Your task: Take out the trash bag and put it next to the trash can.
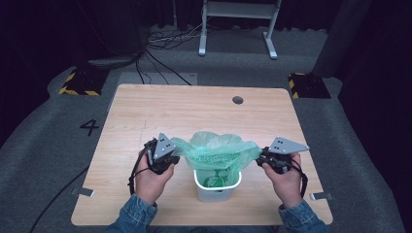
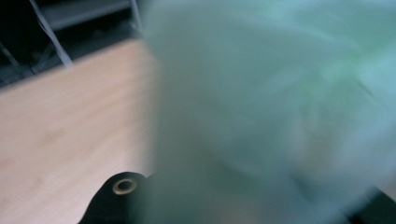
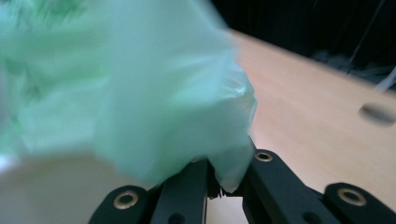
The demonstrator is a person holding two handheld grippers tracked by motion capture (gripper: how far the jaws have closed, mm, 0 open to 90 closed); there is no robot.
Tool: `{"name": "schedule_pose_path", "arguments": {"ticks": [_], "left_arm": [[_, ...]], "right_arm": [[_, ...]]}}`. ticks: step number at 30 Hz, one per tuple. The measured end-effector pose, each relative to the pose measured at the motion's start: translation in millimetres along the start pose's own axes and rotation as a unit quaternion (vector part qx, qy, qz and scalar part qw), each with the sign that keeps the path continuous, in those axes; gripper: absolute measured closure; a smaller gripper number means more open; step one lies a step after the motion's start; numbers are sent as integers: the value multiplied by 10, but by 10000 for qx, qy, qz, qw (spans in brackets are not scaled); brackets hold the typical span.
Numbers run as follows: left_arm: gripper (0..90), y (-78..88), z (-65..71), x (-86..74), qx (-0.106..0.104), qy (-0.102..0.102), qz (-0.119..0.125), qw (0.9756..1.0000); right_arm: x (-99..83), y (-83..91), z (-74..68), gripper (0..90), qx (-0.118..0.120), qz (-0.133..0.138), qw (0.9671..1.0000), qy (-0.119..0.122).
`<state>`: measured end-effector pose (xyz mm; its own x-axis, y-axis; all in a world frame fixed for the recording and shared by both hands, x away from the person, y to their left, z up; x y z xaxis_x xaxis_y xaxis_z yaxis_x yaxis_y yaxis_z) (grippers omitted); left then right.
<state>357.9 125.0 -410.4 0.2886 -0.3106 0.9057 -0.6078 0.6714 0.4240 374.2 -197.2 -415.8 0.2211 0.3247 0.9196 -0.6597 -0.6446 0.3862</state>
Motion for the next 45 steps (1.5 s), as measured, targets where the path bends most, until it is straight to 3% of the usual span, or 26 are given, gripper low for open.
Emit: {"name": "schedule_pose_path", "arguments": {"ticks": [3, 5, 7, 9, 12, 15, 19, 21, 23, 24, 25, 28, 30, 32, 34, 36, 40, 45], "left_arm": [[882, 219, 56, 135, 218, -318, 351, 9986], [882, 350, 136, 170, 197, -389, 582, 9974], [882, 457, 221, 153, 157, -499, 647, 9965], [882, 553, 294, 105, 107, -643, 613, 9960], [880, 669, 391, -13, -43, -699, 484, 9964], [882, 696, 456, -167, -238, -652, 251, 9973], [883, 642, 495, -342, -457, -533, -9, 9975], [869, 589, 490, -403, -561, -491, -159, 9971], [751, 539, 485, -444, -690, -435, -195, 9965], [625, 508, 480, -464, -704, -449, -192, 9963], [521, 489, 471, -484, -661, -503, -238, 9963], [379, 458, 434, -542, -575, -442, -375, 9967], [362, 454, 427, -544, -633, -403, -348, 9966], [365, 468, 441, -494, -683, -395, -193, 9967], [405, 499, 475, -401, -767, -411, 28, 9962], [413, 524, 511, -296, -833, -442, 257, 9952], [446, 547, 593, -101, -1046, -485, 587, 9916], [489, 453, 686, 83, -1351, -518, 660, 9873]], "right_arm": [[204, 174, -15, 893, -123, 517, 9982, 272], [283, 329, -56, 893, -180, 815, 9955, 453], [306, 476, -120, 893, -148, 1026, 9929, 588], [270, 599, -216, 893, -91, 1070, 9916, 728], [142, 742, -364, 894, 35, 1001, 9910, 890], [-29, 807, -458, 894, 202, 839, 9924, 872], [-234, 783, -496, 892, 360, 602, 9949, 728], [-307, 743, -484, 832, 438, 491, 9961, 589], [-351, 710, -463, 666, 459, 472, 9970, 411], [-364, 700, -444, 575, 399, 514, 9972, 373], [-376, 695, -422, 528, 370, 521, 9973, 369], [-459, 677, -329, 417, 224, 346, 9984, 375], [-578, 615, -258, 384, 135, 3, 9993, 340], [-703, 531, -233, 384, 259, -262, 9991, 228], [-755, 465, -250, 401, 402, -346, 9984, 177], [-680, 444, -288, 403, 541, -126, 9983, 147], [-358, 473, -355, 392, 740, 372, 9964, 204], [-13, 464, -448, 358, 1058, 634, 9921, 244]]}}
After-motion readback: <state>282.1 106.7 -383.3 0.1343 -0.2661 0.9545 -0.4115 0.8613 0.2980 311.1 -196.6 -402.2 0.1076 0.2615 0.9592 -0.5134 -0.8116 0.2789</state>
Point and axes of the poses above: each handheld gripper's, and its own axes: y roughly backward along the jaws, x roughly out of its top, z roughly to its right, the point moved 3 cm from there along -y, roughly forward along the jaws, and after that the axes turned 8 degrees about -x, right-handed, at the moved point
